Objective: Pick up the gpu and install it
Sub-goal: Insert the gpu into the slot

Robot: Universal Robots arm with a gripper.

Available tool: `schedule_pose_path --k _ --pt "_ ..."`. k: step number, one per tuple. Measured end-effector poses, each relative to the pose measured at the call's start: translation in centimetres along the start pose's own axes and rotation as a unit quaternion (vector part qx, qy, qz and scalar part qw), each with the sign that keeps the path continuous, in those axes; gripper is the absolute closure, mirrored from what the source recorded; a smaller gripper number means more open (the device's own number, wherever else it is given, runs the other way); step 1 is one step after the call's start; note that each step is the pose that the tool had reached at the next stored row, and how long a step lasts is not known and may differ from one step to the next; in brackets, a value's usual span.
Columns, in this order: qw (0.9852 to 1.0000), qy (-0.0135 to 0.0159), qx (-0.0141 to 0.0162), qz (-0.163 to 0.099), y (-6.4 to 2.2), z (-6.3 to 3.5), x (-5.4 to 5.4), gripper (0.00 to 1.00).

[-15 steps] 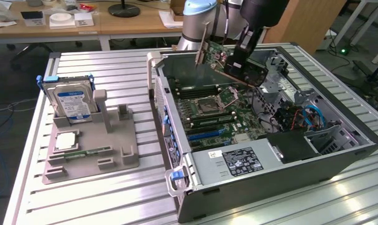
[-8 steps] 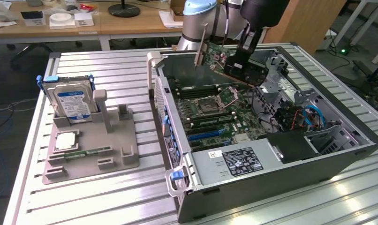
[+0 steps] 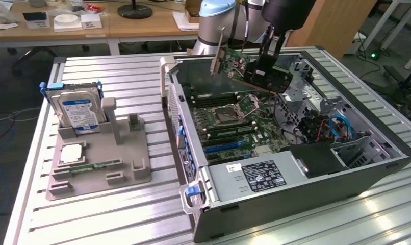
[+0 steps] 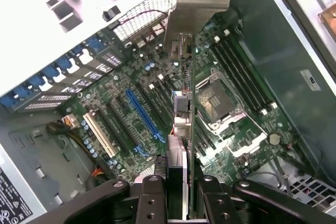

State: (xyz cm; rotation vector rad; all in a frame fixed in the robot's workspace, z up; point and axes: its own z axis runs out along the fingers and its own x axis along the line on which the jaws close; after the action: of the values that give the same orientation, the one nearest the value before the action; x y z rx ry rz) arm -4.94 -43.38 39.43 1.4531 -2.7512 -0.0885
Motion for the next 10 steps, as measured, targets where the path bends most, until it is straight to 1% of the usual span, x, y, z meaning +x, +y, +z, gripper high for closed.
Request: schedule_pose_path --k 5,10 --pt "0.9997 0.0015 0.0000 -0.024 -0.05 0.00 0.08 0.73" --pt "0.9989 0.0030 0.0000 -0.048 -0.11 -0.01 0.16 0.73"
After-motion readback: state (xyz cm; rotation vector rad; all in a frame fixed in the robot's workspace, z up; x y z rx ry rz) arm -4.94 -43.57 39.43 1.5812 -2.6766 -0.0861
